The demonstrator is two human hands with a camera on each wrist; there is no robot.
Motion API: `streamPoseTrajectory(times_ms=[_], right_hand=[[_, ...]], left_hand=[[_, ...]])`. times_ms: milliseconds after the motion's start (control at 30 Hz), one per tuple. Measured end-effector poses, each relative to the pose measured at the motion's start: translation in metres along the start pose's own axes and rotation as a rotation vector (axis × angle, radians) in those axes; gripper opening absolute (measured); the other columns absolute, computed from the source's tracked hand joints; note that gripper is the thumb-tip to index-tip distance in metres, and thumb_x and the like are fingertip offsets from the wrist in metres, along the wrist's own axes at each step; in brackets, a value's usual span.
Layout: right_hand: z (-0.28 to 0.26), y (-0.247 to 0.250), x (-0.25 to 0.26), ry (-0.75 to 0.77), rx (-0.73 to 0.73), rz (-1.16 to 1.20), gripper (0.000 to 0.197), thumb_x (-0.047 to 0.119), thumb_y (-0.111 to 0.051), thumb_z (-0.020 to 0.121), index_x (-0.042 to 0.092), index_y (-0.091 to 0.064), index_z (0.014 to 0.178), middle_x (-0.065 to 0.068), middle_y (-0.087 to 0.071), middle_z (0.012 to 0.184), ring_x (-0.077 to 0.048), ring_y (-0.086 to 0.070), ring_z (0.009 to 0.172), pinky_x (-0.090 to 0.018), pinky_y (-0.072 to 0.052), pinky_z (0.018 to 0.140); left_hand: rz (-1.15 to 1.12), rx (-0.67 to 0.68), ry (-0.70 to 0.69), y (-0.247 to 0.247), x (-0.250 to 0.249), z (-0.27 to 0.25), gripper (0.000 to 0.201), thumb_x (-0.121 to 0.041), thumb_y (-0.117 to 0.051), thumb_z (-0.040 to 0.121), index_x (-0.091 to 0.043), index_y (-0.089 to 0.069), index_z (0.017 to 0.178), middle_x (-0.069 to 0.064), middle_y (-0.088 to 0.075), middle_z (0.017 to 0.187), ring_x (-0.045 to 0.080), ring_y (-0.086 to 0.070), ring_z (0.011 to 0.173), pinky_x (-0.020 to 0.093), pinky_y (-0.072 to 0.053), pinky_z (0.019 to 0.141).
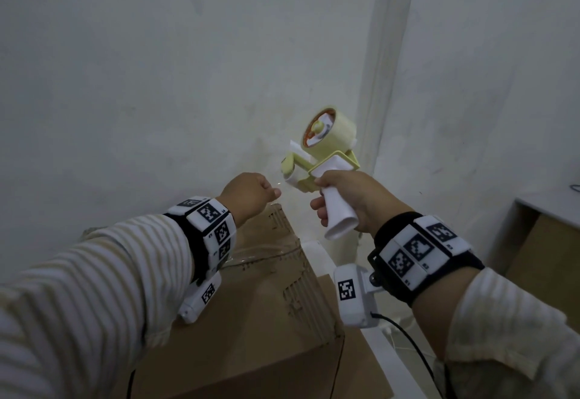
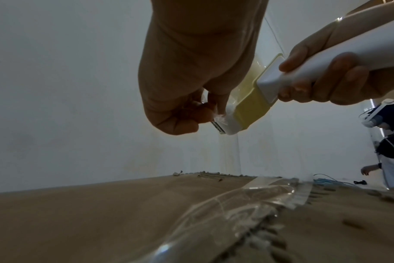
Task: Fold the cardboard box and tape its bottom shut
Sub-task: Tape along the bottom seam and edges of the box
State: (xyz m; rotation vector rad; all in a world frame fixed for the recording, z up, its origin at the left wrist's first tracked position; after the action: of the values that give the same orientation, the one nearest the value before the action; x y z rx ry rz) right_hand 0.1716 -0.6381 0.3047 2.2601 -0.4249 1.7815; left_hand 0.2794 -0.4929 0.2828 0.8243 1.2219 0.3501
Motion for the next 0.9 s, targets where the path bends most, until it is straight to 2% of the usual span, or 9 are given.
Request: streamPoseTrajectory(times_ms=[133, 233, 333, 433, 533, 600, 667, 800, 900], right_hand=[[-0.001, -0.004, -0.001, -0.02, 0.023, 0.0, 0.03, 0.016, -0.056, 0.09, -0.003, -0.05, 0.113, -0.017, -0.058, 0.065, -0.021, -0.053, 0.037, -0.025, -0.046, 0.043], [0.0, -0.005, 0.001, -0.012, 0.02, 0.002, 0.028, 0.016, -0.056, 0.089, -0.002, -0.05, 0.11, -0.017, -0.059, 0.065, -0.021, -0.054, 0.038, -0.026, -0.047, 0.045], [0.0, -0.003, 0.002, -0.002, 0.009, 0.007, 0.029, 0.015, -0.056, 0.089, -0.002, -0.05, 0.112, -0.017, -0.06, 0.065, -0.021, -0.054, 0.038, -0.026, -0.047, 0.044], [0.001, 0.0, 0.001, 0.007, -0.016, 0.015, 0.033, 0.015, -0.056, 0.089, -0.003, -0.05, 0.116, -0.018, -0.06, 0.066, -0.022, -0.054, 0.039, -0.026, -0.048, 0.043], [0.001, 0.002, 0.002, 0.015, -0.018, 0.029, 0.032, 0.015, -0.056, 0.089, -0.002, -0.05, 0.116, -0.018, -0.059, 0.066, -0.022, -0.054, 0.04, -0.025, -0.048, 0.043], [0.0, 0.002, 0.001, 0.013, -0.006, 0.015, 0.026, 0.014, -0.056, 0.089, -0.001, -0.051, 0.109, -0.017, -0.06, 0.067, -0.022, -0.054, 0.041, -0.026, -0.049, 0.045], [-0.002, 0.001, 0.001, 0.013, 0.009, -0.003, 0.018, 0.014, -0.057, 0.089, 0.001, -0.053, 0.101, -0.017, -0.06, 0.067, -0.022, -0.054, 0.043, -0.027, -0.048, 0.047], [-0.003, -0.004, -0.001, 0.01, 0.026, -0.026, 0.012, 0.015, -0.057, 0.088, 0.004, -0.053, 0.088, -0.016, -0.06, 0.066, -0.022, -0.054, 0.042, -0.026, -0.048, 0.046], [-0.003, -0.006, -0.002, 0.014, 0.037, -0.041, 0.012, 0.016, -0.057, 0.088, 0.004, -0.052, 0.087, -0.015, -0.061, 0.065, -0.021, -0.054, 0.04, -0.025, -0.047, 0.045]], left_hand=[[0.046, -0.041, -0.03, 0.002, 0.002, 0.004, 0.021, -0.032, -0.059, 0.09, -0.01, -0.061, 0.089, 0.005, -0.056, 0.083, 0.023, -0.051, 0.077, 0.028, -0.037, 0.07], [0.072, -0.056, -0.062, 0.002, 0.001, 0.004, 0.021, -0.032, -0.057, 0.09, -0.011, -0.06, 0.088, 0.005, -0.059, 0.088, 0.024, -0.055, 0.083, 0.029, -0.038, 0.072], [0.022, -0.08, -0.077, 0.004, 0.001, 0.004, 0.017, -0.031, -0.058, 0.088, -0.016, -0.055, 0.081, 0.002, -0.06, 0.081, 0.023, -0.055, 0.075, 0.028, -0.04, 0.069], [-0.062, -0.089, -0.053, 0.005, 0.004, 0.003, 0.01, -0.022, -0.057, 0.086, -0.021, -0.051, 0.078, -0.002, -0.055, 0.074, 0.019, -0.053, 0.065, 0.026, -0.039, 0.058], [-0.163, -0.071, 0.041, 0.005, 0.005, 0.004, 0.009, -0.014, -0.045, 0.089, -0.015, -0.052, 0.084, 0.005, -0.056, 0.081, 0.02, -0.049, 0.064, 0.026, -0.038, 0.057], [-0.286, -0.045, 0.165, 0.006, 0.005, 0.003, 0.013, -0.012, -0.038, 0.093, -0.008, -0.05, 0.095, 0.011, -0.057, 0.081, 0.022, -0.049, 0.059, 0.024, -0.037, 0.056], [-0.416, 0.026, 0.295, 0.005, 0.005, -0.003, 0.025, -0.02, -0.033, 0.096, -0.003, -0.051, 0.101, 0.01, -0.054, 0.068, 0.023, -0.048, 0.054, 0.025, -0.036, 0.058], [-0.573, 0.29, 0.39, 0.001, 0.008, -0.007, 0.074, -0.064, -0.018, 0.093, -0.006, -0.065, 0.097, -0.001, -0.036, 0.042, 0.017, -0.041, 0.046, 0.028, -0.041, 0.064], [-0.636, 0.394, 0.353, 0.004, 0.002, -0.008, 0.074, -0.068, -0.024, 0.089, -0.008, -0.066, 0.099, -0.004, -0.028, 0.035, 0.014, -0.032, 0.044, 0.025, -0.039, 0.058]])
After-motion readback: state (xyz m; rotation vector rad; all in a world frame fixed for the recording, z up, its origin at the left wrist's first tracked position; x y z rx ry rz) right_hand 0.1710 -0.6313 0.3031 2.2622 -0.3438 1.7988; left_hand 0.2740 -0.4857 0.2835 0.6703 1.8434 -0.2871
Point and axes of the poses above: each hand's wrist, its own z-axis towards the middle knuckle, its own y-axis out of the back of the hand, x = y × z, the point moved 3 cm from there along z, towards the middle knuckle
